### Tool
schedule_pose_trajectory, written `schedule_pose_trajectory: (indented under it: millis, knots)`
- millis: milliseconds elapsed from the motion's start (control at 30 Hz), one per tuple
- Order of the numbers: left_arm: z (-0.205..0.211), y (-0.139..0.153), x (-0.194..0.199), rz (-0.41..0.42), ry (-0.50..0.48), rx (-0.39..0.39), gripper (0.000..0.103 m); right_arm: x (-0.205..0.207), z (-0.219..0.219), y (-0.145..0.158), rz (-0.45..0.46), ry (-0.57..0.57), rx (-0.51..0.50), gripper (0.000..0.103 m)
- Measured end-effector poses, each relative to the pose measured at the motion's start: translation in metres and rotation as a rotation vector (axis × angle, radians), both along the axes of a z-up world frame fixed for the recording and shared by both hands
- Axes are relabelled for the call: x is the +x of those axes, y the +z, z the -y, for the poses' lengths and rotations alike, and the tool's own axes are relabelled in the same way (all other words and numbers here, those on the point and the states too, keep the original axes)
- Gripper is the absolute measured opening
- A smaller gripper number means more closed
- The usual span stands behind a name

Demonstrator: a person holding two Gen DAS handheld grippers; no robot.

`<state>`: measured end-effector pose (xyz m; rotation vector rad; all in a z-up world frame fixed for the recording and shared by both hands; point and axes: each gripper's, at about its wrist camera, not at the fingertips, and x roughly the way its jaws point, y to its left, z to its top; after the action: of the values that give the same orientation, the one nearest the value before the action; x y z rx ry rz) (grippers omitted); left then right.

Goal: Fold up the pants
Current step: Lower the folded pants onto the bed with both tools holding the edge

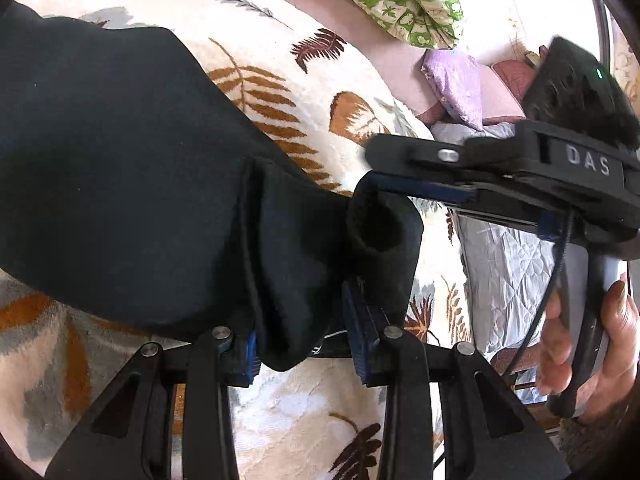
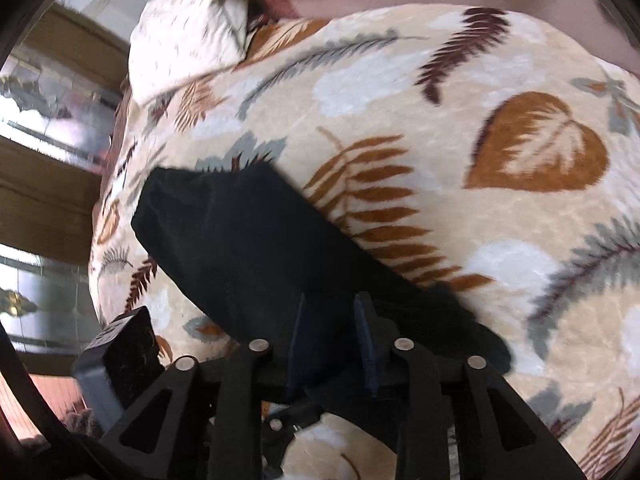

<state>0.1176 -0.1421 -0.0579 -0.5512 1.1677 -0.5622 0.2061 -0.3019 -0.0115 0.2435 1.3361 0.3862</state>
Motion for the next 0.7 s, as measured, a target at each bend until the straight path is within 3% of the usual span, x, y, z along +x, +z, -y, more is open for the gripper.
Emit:
schedule_pose_trajectory:
  millis: [33, 100, 267, 333, 400, 600, 700]
  knots:
    - [-0.001, 0.000, -0.001, -0.001, -0.002, -0.003, 0.032, -0.002, 0.006, 0.002, 0.002, -0.012, 0.005, 0.033]
    - [-0.002, 0.000, -0.001, -0.004, -0.005, -0.006, 0.032, -0.004, 0.015, 0.002, -0.001, -0.040, -0.009, 0.050]
    - [-0.003, 0.000, 0.001, -0.021, -0.012, -0.018, 0.032, -0.012, 0.018, 0.009, -0.012, -0.071, -0.040, 0.049]
    - [-0.004, 0.001, 0.000, -0.023, -0.013, -0.026, 0.032, -0.014, 0.013, 0.017, 0.020, -0.059, -0.159, 0.049]
    - [-0.003, 0.003, -0.001, -0.024, -0.021, -0.039, 0.032, -0.011, 0.018, 0.016, 0.030, -0.092, -0.229, 0.057]
    - [-0.006, 0.016, -0.011, 0.029, -0.070, -0.023, 0.032, 0.009, 0.022, -0.015, -0.015, -0.044, -0.237, 0.058]
    - [-0.004, 0.018, -0.005, 0.019, -0.078, -0.037, 0.032, 0.010, 0.023, -0.023, -0.039, 0.008, -0.191, 0.057]
